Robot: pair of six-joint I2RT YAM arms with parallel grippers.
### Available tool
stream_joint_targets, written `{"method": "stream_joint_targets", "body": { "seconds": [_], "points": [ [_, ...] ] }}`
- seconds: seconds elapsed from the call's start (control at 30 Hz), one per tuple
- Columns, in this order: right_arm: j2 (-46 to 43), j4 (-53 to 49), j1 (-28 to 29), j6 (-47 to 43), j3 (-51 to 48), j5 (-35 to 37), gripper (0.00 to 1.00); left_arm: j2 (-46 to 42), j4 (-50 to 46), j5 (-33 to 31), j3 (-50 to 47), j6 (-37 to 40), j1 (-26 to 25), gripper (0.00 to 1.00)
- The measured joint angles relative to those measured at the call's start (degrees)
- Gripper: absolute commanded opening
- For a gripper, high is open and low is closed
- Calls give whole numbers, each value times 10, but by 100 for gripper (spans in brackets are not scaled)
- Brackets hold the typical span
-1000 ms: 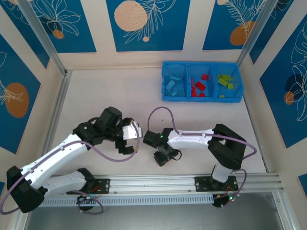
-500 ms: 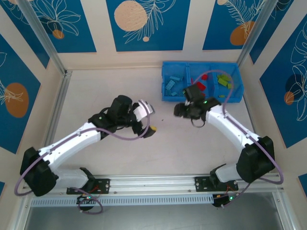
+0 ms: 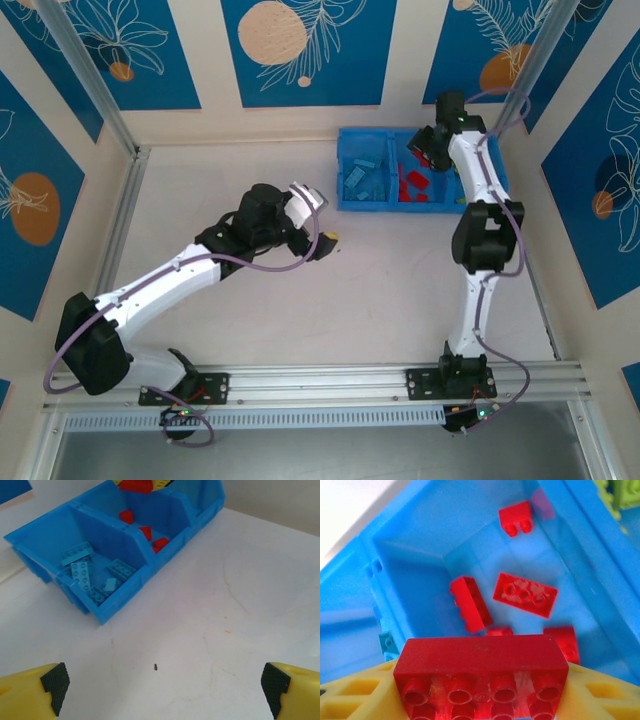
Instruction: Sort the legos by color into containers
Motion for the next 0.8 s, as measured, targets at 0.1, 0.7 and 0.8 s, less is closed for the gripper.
{"method": "stream_joint_targets", "body": {
  "seconds": [0.1,0.7,0.8],
  "points": [
    [91,-56,0,14,142,-10,85,0,0,-28,0,-2,0,100],
    [-574,199,120,-120,-681,0,91,-145,78,-195,-229,-104,205,100],
    [-666,308,118,-172,-820,24,94,-147,97,-209,-282,-88,255,100]
  ]
}}
